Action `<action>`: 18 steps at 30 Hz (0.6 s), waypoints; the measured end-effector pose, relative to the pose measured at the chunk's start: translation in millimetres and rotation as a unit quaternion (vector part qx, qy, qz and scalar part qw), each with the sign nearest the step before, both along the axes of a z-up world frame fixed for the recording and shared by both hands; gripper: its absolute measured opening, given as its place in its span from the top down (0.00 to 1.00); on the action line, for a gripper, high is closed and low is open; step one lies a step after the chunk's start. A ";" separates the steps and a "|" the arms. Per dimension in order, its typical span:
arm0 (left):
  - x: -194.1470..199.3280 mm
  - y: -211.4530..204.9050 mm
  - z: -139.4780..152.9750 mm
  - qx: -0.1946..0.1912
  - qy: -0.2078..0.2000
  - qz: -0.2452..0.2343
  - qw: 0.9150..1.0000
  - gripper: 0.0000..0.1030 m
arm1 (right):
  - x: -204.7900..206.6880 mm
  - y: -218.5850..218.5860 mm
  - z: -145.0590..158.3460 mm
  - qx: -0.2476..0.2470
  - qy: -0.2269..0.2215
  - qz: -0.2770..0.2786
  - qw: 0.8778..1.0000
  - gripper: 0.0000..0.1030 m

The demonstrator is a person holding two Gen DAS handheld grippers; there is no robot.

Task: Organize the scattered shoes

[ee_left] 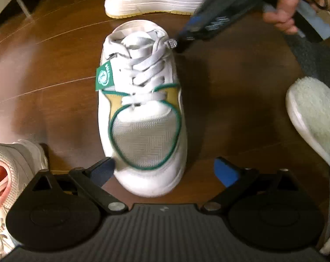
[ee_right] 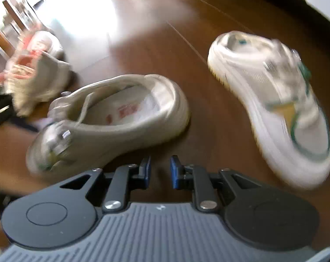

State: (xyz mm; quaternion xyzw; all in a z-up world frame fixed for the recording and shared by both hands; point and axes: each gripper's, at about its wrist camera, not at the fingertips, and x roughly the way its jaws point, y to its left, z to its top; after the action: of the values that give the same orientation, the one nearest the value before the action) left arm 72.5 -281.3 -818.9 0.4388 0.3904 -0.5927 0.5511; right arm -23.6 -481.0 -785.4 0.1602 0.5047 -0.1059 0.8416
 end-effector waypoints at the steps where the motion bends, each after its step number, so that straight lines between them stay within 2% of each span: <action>1: -5.6 -3.6 1.7 -0.011 0.002 0.000 1.000 0.04 | 6.9 -3.7 2.0 0.002 -0.005 -0.009 1.000 0.85; 4: -39.0 -30.2 17.1 -0.070 0.055 -0.014 0.996 0.04 | 21.3 -15.8 7.5 0.005 -0.019 -0.028 0.999 0.84; 6: -57.9 -40.3 22.7 -0.091 0.050 -0.033 0.994 0.04 | 26.0 -24.5 10.7 0.006 -0.028 -0.035 0.999 0.82; 7: -65.5 -41.5 24.4 -0.097 0.041 -0.045 0.993 0.04 | 25.3 -29.8 14.7 0.008 -0.034 -0.040 0.999 0.77; 8: -65.4 -35.8 25.2 -0.091 0.036 -0.047 0.994 0.04 | 19.6 -36.6 22.6 0.012 -0.042 -0.046 0.998 0.74; 10: -59.2 -20.1 26.8 -0.074 0.029 -0.045 0.996 0.04 | 7.7 -42.0 34.2 0.026 -0.059 -0.054 0.996 0.49; 12: -37.2 6.1 27.9 -0.047 0.023 -0.023 0.998 0.04 | -13.8 -39.7 48.8 0.063 -0.082 -0.060 0.993 0.36; 16: -8.1 25.9 15.2 0.004 -0.010 0.012 1.000 0.04 | -12.6 1.8 32.5 0.148 -0.081 -0.043 0.985 0.31; 18: -6.0 15.9 8.2 0.003 -0.010 0.023 1.000 0.04 | -1.3 19.1 17.8 0.158 -0.069 -0.040 0.984 0.31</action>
State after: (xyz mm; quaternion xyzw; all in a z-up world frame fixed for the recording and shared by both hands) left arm 66.5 -265.3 -810.7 0.4369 0.3968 -0.5743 0.5674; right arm -24.9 -461.9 -767.7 0.3182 0.4491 -0.0472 0.8336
